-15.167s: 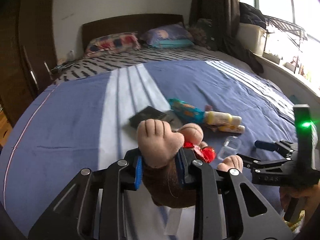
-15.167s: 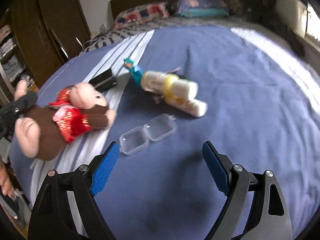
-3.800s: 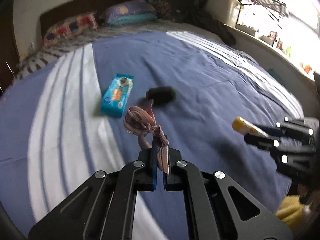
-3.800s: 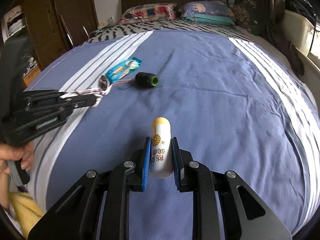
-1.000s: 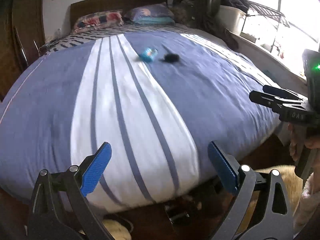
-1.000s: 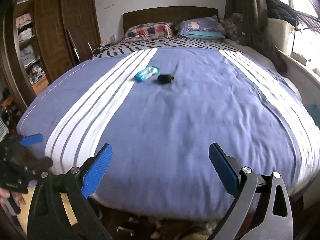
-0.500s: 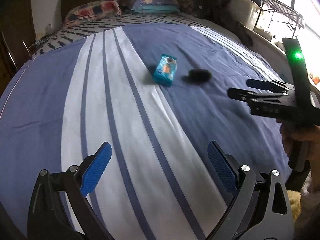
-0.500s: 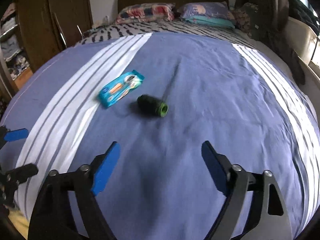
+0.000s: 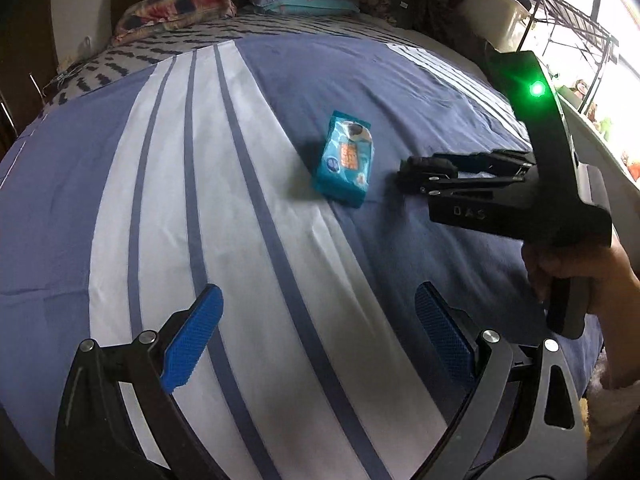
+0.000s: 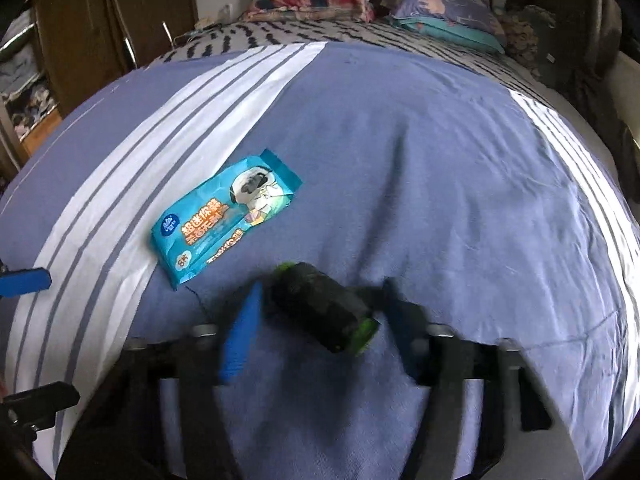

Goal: Collect trash
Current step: 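Grasp the dark thread spool with the right tool while the left tool grasps the blue wipe pack, then lower both tools to the bin and open them to release the items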

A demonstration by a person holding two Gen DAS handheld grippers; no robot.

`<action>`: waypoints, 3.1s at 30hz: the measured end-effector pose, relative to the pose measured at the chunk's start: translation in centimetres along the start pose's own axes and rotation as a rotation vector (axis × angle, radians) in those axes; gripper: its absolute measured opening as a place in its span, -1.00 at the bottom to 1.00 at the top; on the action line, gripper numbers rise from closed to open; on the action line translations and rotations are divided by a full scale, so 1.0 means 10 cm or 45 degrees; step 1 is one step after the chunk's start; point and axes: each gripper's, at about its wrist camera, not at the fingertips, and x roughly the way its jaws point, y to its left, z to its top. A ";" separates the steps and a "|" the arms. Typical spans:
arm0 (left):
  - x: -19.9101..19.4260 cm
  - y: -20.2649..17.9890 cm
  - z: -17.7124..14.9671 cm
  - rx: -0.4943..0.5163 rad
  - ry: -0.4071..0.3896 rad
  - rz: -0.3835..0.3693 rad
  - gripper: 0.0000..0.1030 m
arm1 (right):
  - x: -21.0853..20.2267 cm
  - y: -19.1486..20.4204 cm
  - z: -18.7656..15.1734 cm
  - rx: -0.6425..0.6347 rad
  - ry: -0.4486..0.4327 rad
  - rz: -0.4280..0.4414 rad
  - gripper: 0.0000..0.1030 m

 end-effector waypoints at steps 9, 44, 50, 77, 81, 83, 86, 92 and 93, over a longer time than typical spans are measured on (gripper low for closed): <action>0.22 -0.09 0.35 0.036 -0.035 0.007 0.77 | -0.17 -0.23 0.07 0.043 -0.064 -0.059 0.00; -1.03 -0.78 -0.70 0.191 -0.183 -0.043 -0.31 | -1.90 0.21 -1.10 -0.016 -0.255 -0.039 0.00; -1.65 -1.01 -1.39 0.174 -0.242 -0.075 -0.30 | -2.44 0.57 -1.66 -0.096 -0.281 -0.016 0.00; -0.67 -1.22 -3.64 -0.019 0.181 -0.169 -0.30 | -1.81 0.84 -3.82 0.135 0.133 0.077 0.00; -0.36 -1.13 -3.77 -0.061 0.271 -0.157 -0.30 | -1.42 0.82 -3.95 0.243 0.239 0.129 0.00; -0.21 -1.11 -3.83 -0.088 0.310 -0.165 -0.29 | -1.25 0.83 -4.00 0.267 0.281 0.135 0.00; -0.05 -1.11 -3.88 -0.116 0.354 -0.183 -0.29 | -1.05 0.86 -4.05 0.299 0.331 0.160 0.00; 0.13 -1.09 -3.91 -0.118 0.394 -0.196 -0.02 | -0.85 0.90 -4.10 0.353 0.376 0.191 0.03; 0.13 -1.10 -3.92 -0.117 0.390 -0.191 0.08 | -0.83 0.91 -4.09 0.368 0.375 0.203 0.03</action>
